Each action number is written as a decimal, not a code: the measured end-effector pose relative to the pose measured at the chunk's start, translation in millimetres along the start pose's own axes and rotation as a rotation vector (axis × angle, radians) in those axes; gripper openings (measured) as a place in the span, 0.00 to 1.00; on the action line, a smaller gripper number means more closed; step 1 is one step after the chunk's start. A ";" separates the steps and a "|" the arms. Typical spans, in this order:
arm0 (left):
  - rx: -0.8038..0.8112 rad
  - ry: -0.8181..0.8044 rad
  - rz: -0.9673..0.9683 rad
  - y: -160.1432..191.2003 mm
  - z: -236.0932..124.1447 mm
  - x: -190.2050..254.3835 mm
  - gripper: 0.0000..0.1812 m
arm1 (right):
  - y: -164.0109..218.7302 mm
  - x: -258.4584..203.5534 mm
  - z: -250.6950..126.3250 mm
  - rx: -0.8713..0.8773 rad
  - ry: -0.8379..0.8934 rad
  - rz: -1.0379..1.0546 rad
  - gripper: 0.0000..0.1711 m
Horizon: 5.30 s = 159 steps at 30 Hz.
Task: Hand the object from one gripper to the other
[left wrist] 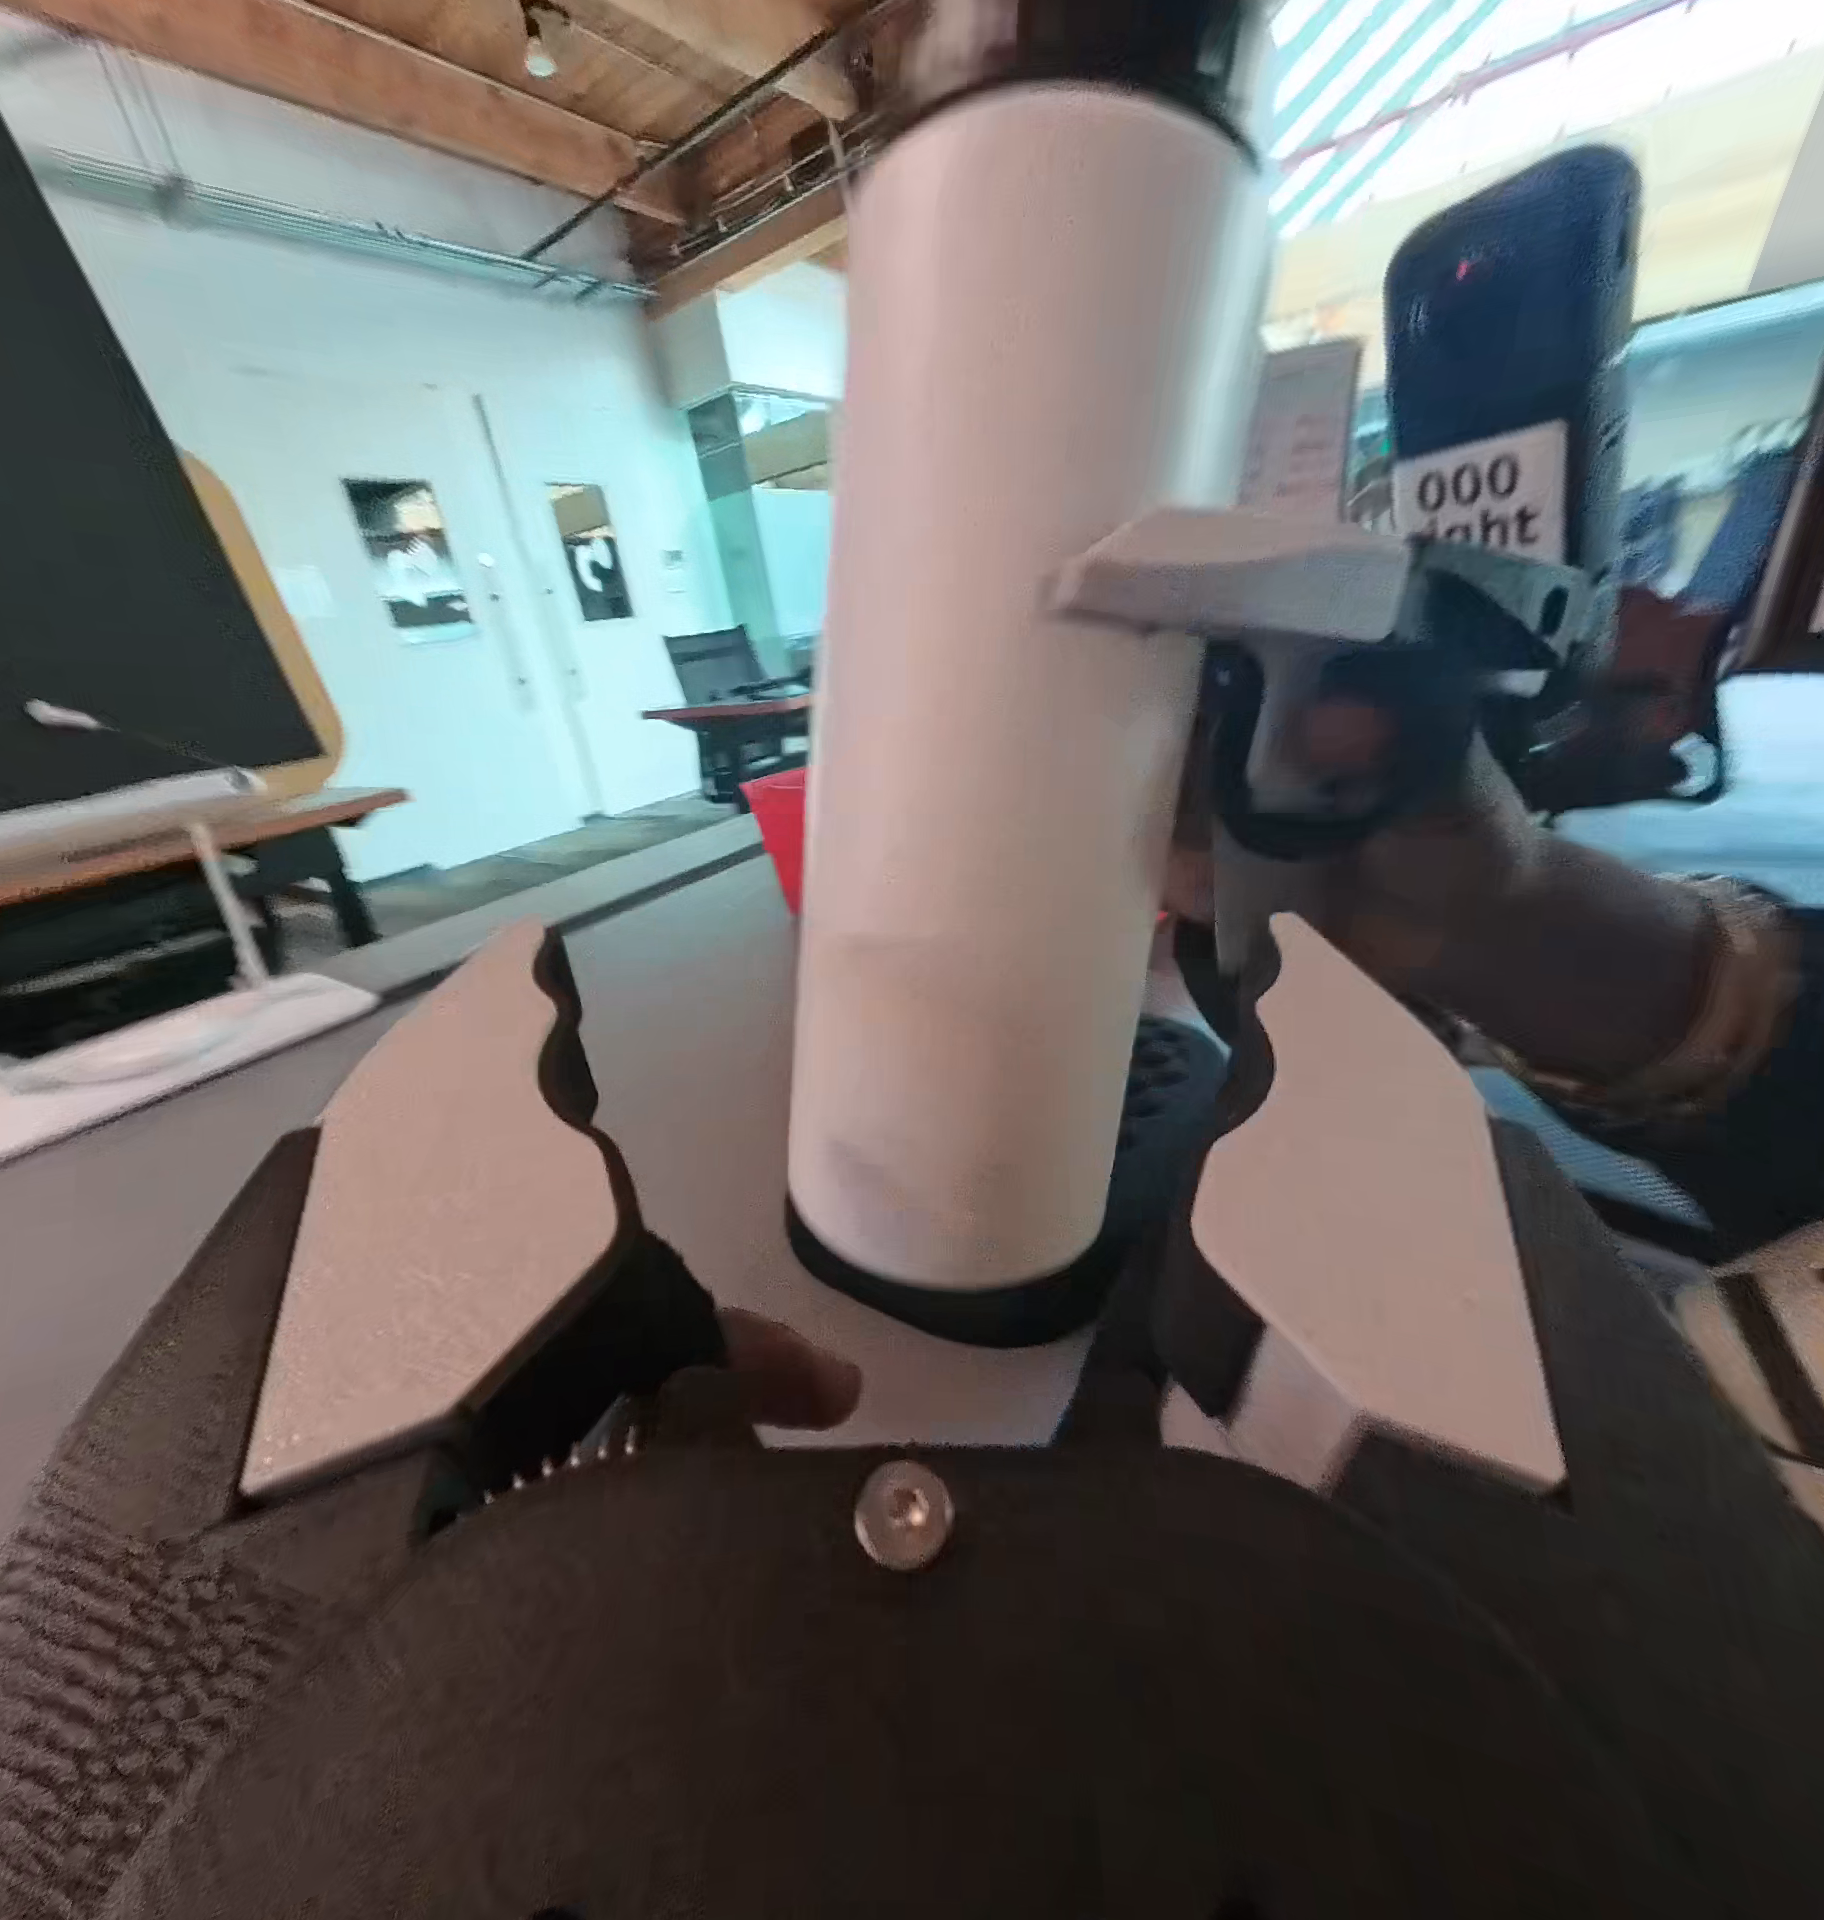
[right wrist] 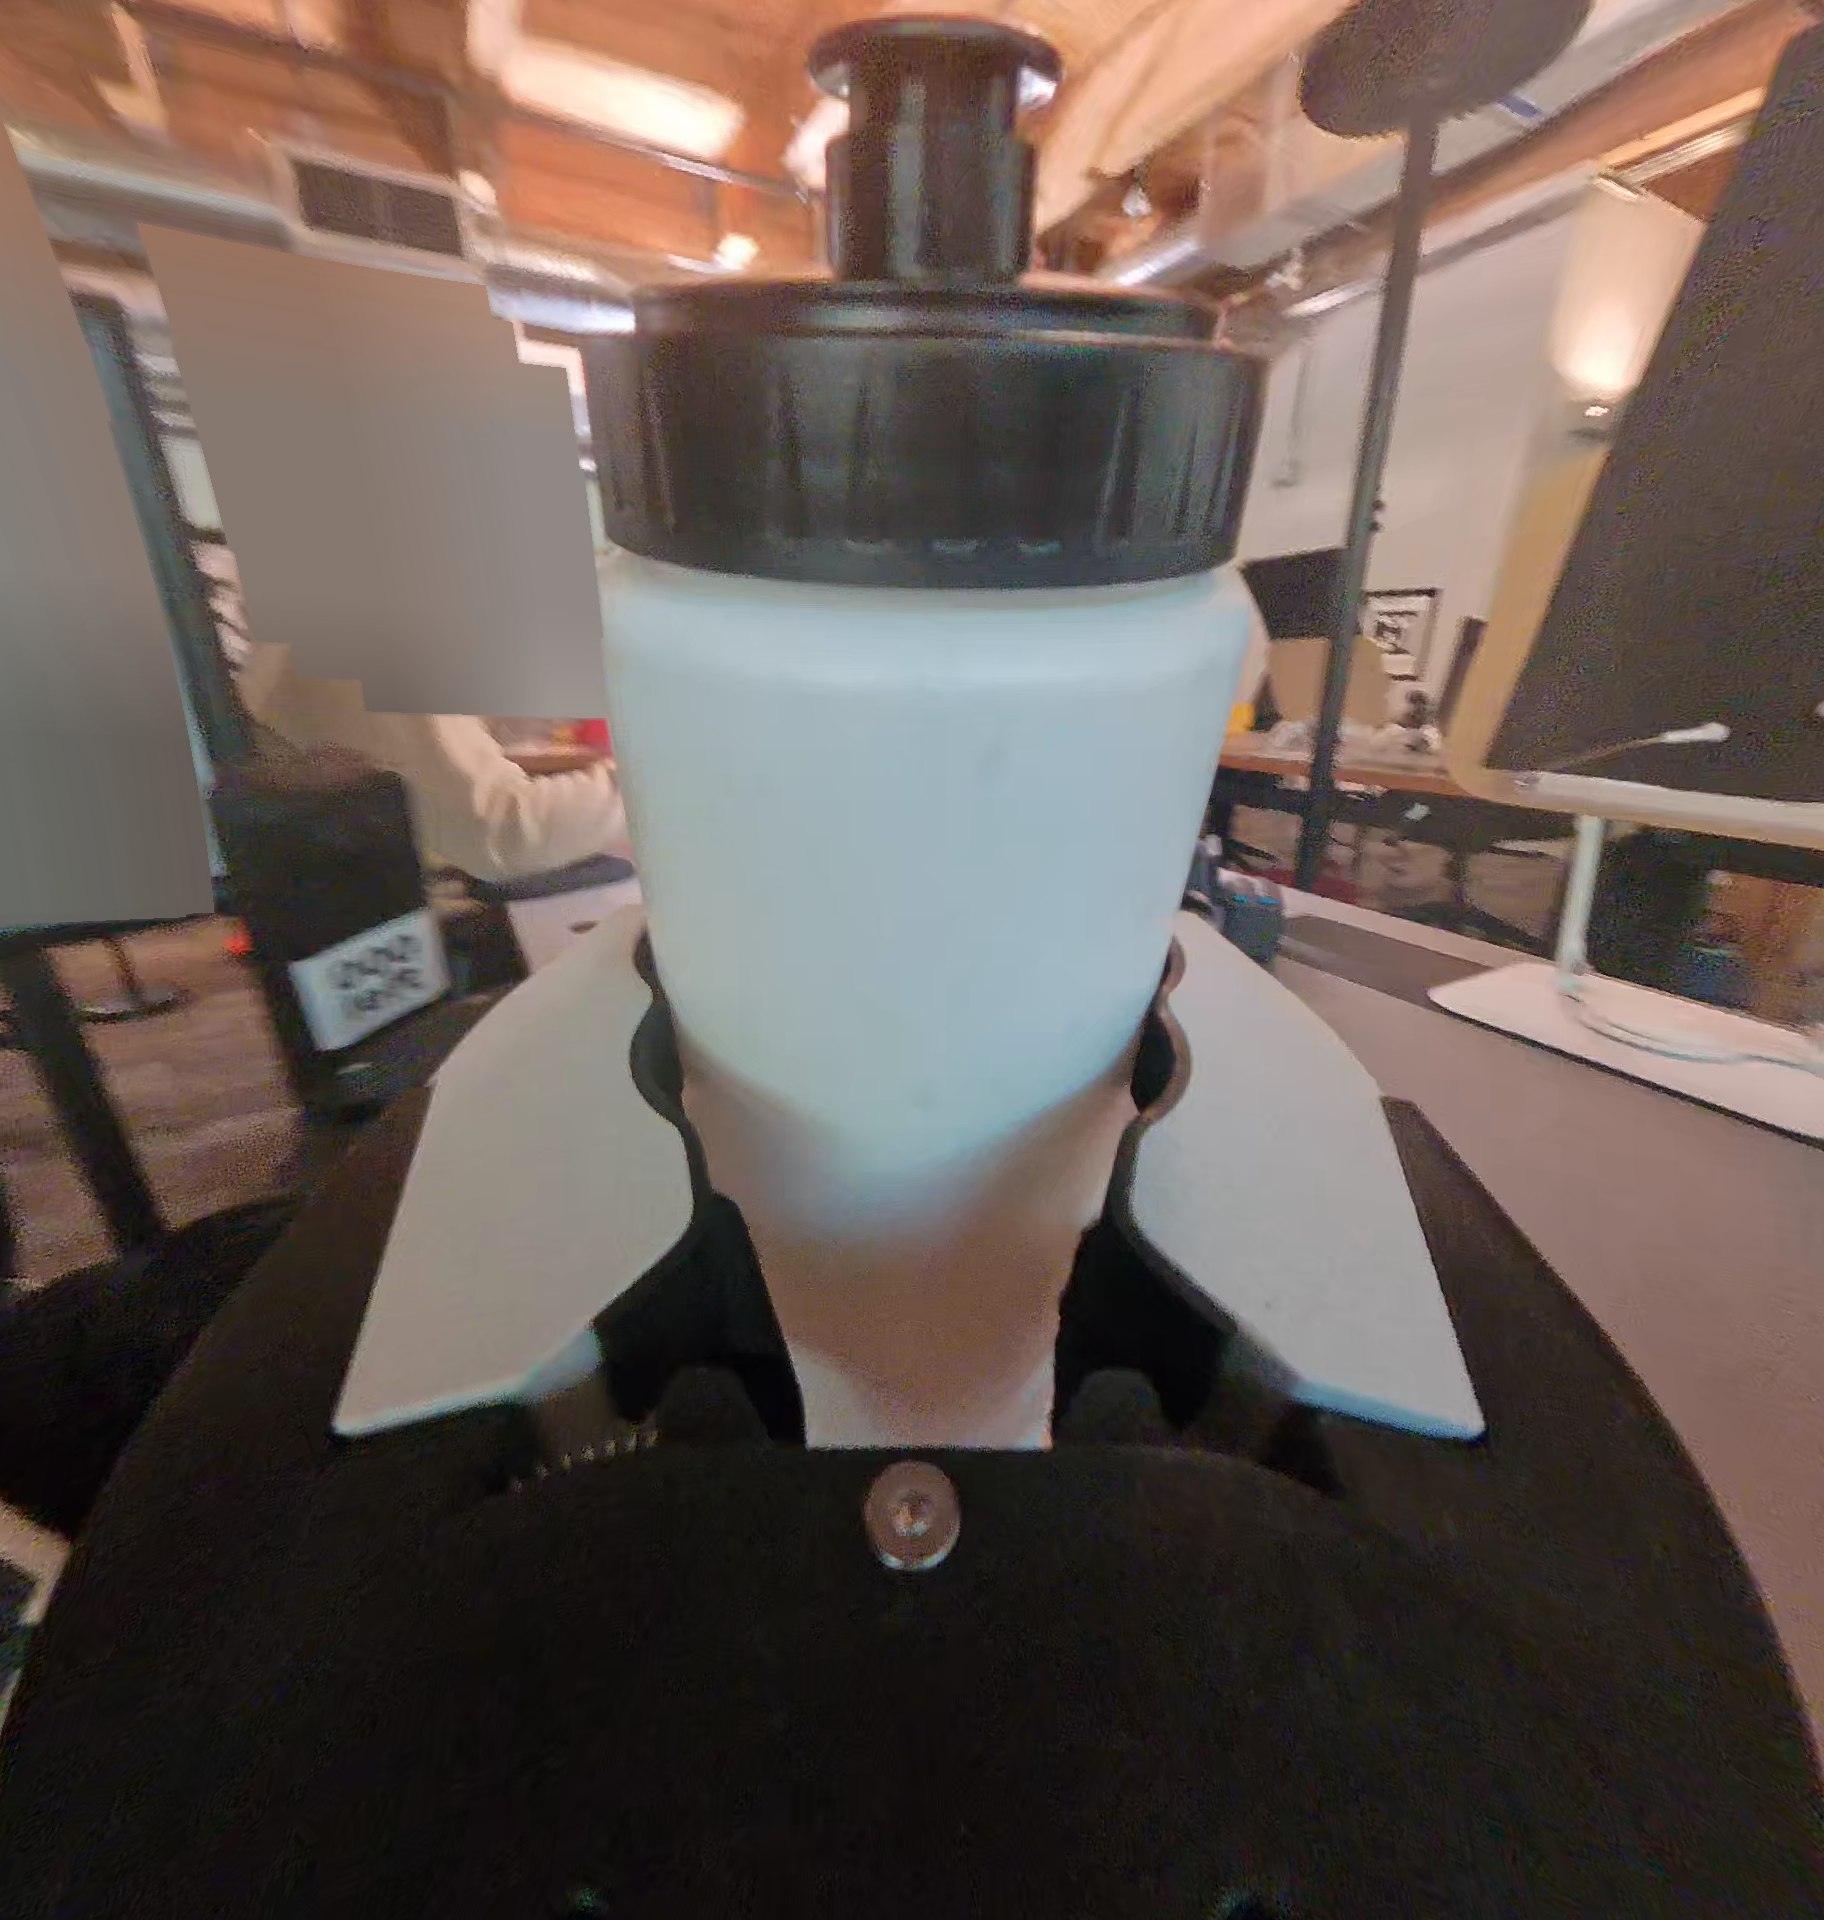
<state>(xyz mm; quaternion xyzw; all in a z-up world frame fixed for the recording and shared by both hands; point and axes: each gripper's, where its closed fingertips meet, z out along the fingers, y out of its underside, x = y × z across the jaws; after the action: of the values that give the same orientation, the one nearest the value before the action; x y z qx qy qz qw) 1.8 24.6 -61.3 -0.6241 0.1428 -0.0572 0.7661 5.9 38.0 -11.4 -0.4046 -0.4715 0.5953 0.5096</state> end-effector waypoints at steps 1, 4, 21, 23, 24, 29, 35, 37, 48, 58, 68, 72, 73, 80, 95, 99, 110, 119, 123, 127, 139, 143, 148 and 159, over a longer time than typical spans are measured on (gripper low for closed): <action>-0.018 -0.033 0.062 1.2 3.3 3.7 0.64 | 5.8 -2.5 3.5 -0.023 0.026 -0.021 0.51; -0.155 -0.091 0.252 20.7 11.8 11.7 0.61 | 18.6 -18.6 11.1 -0.078 0.025 -0.041 0.51; 0.019 0.673 -0.487 -7.6 -18.3 76.1 0.50 | 29.4 -76.4 -2.5 -0.078 -0.476 0.301 0.56; -0.025 0.697 -0.507 -5.5 -23.1 78.2 0.50 | 28.6 -77.4 -2.6 -0.042 -0.440 0.283 0.53; -0.049 0.699 -0.498 -4.3 -25.1 80.3 0.50 | 29.4 -79.1 -3.5 -0.039 -0.432 0.294 0.53; -0.122 0.574 -0.420 7.7 -23.7 81.3 0.50 | 33.6 -77.9 -8.0 -0.002 -0.276 0.215 0.52; -0.140 0.444 -0.207 17.9 -38.3 91.6 0.53 | 35.7 -88.0 -17.8 0.051 -0.124 0.072 0.52; -0.150 0.349 -0.075 20.9 -39.8 91.1 0.54 | 34.8 -83.0 -22.2 0.061 -0.015 0.052 0.52; -0.088 0.482 -0.105 25.3 -50.2 128.3 0.50 | 34.5 -118.3 -54.1 0.138 -0.131 0.080 0.47; -0.135 0.979 -0.507 22.1 -89.7 160.6 0.50 | 35.9 -129.3 -61.5 0.142 -0.402 0.319 0.55; -0.135 0.583 -0.483 47.4 -51.0 114.8 0.54 | 66.4 -89.4 -46.7 0.075 0.006 0.068 0.50; -0.140 0.543 -0.314 50.8 -51.4 119.2 0.58 | 64.8 -86.9 -47.7 0.085 0.169 -0.047 0.50; -0.136 0.548 -0.320 49.7 -52.6 118.6 0.56 | 63.0 -87.8 -47.9 0.088 0.173 -0.033 0.50; -0.081 0.704 -0.502 39.9 -67.8 119.1 0.46 | 48.8 -105.1 -50.1 0.092 -0.106 0.230 0.45; -0.165 0.880 -0.674 45.3 -75.4 140.6 0.45 | 56.9 -108.4 -58.4 0.092 -0.336 0.466 0.50; -0.180 0.650 -0.592 57.9 -58.9 114.5 0.64 | 72.7 -66.6 -54.7 0.051 0.030 0.199 0.50; -0.327 0.524 -0.394 93.3 -48.8 120.6 0.49 | 82.4 -68.8 -49.5 0.044 0.152 0.190 0.48; -0.234 0.847 -0.607 59.3 -76.2 140.6 0.49 | 69.4 -95.1 -62.9 0.051 -0.391 0.618 0.57; -0.262 0.939 -0.615 58.1 -84.7 152.9 0.49 | 67.3 -107.6 -63.0 0.082 -0.424 0.545 0.53; -0.272 1.000 -0.615 57.2 -91.2 160.6 0.49 | 75.9 -122.1 -60.1 0.032 -0.452 0.493 0.50; -0.199 0.620 -0.553 67.8 -57.5 112.7 0.55 | 85.0 -64.0 -55.6 0.035 0.026 0.293 0.48; -0.259 0.527 -0.494 83.4 -51.0 109.2 0.46 | 89.7 -64.0 -52.4 0.040 0.083 0.270 0.48; -0.233 0.606 -0.602 76.5 -58.0 108.6 0.42 | 85.0 -69.1 -54.0 0.046 -0.072 0.404 0.45; -0.237 0.891 -0.726 58.6 -79.3 137.3 0.42 | 83.2 -109.4 -69.3 -0.033 -0.493 0.614 0.52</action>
<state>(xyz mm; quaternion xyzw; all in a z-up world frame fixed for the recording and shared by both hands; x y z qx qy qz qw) 104.4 -73.9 -152.9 -0.6302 0.2335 -0.5564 0.4886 70.6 -62.8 -108.0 -0.3797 -0.4463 0.7917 0.1728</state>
